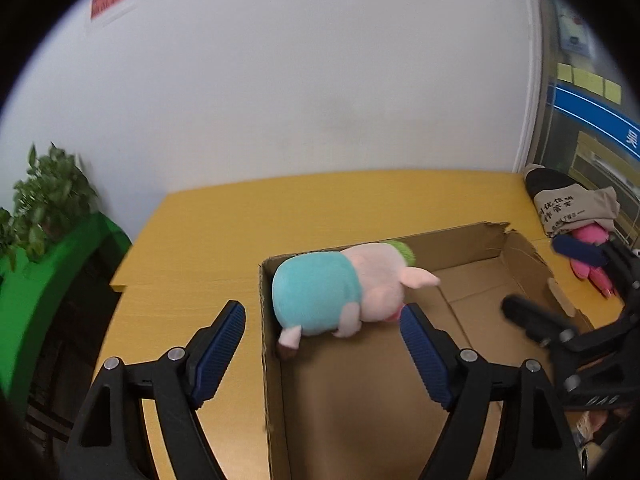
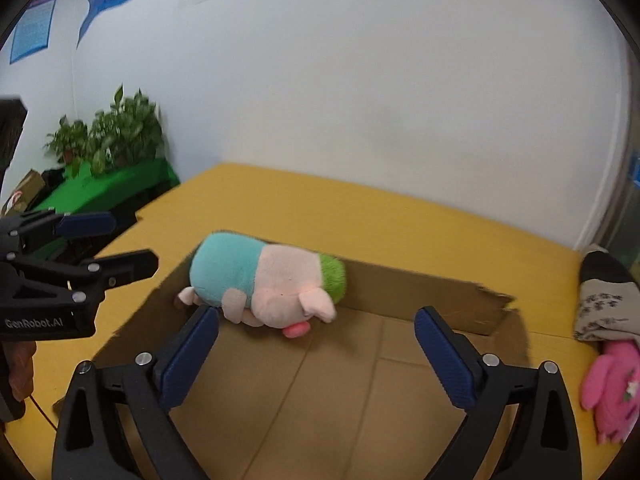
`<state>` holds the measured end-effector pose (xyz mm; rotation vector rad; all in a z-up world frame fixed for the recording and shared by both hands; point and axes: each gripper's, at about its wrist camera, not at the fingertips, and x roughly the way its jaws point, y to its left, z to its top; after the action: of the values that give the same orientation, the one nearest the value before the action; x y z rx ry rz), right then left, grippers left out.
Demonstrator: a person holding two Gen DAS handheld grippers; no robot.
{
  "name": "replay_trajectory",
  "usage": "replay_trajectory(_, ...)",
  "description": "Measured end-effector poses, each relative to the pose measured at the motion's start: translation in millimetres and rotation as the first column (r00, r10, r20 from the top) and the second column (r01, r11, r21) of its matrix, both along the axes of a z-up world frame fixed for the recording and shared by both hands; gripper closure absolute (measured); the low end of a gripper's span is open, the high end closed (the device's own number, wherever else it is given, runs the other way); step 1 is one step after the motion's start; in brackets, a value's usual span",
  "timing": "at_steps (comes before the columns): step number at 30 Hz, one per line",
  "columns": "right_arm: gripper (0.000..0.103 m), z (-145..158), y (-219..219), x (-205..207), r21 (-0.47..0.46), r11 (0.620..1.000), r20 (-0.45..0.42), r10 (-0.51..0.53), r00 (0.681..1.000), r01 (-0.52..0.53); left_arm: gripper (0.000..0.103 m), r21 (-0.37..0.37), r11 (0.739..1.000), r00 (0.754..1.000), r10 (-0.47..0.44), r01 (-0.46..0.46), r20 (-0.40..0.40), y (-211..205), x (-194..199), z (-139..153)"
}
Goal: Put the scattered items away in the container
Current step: 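Open both grippers to drop the pig plush into the box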
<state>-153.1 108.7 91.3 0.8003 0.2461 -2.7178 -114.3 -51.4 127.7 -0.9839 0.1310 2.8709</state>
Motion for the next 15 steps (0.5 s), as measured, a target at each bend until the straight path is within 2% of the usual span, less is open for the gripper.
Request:
replay_trajectory(3,0.000,26,10,58,0.018,1.000,-0.090,-0.012,0.996,0.013,0.023,-0.004,1.000,0.998,0.006,-0.007,-0.066,13,45,11)
replay_trajectory(6,0.000,39,12,109,0.062,0.998,-0.133,0.000,0.991,0.008,0.020,0.128,0.992,0.995,0.021,-0.008,-0.096,21,82,11)
replay_trajectory(8,0.000,38,16,132,0.094,0.996,-0.119,0.014,0.993,-0.003,0.020,0.199,0.980,0.997,0.010,0.006,-0.079,22,102,7)
replay_trajectory(9,0.000,36,17,144,0.108,0.994,-0.111,0.018,0.994,-0.006,0.020,0.209,0.978,0.997,0.017,-0.001,-0.072,24,109,4)
replay_trajectory(15,0.000,27,32,202,0.111,0.994,-0.079,0.017,0.997,-0.008,0.020,0.217,0.976,0.997,0.024,-0.007,-0.075,45,156,-1)
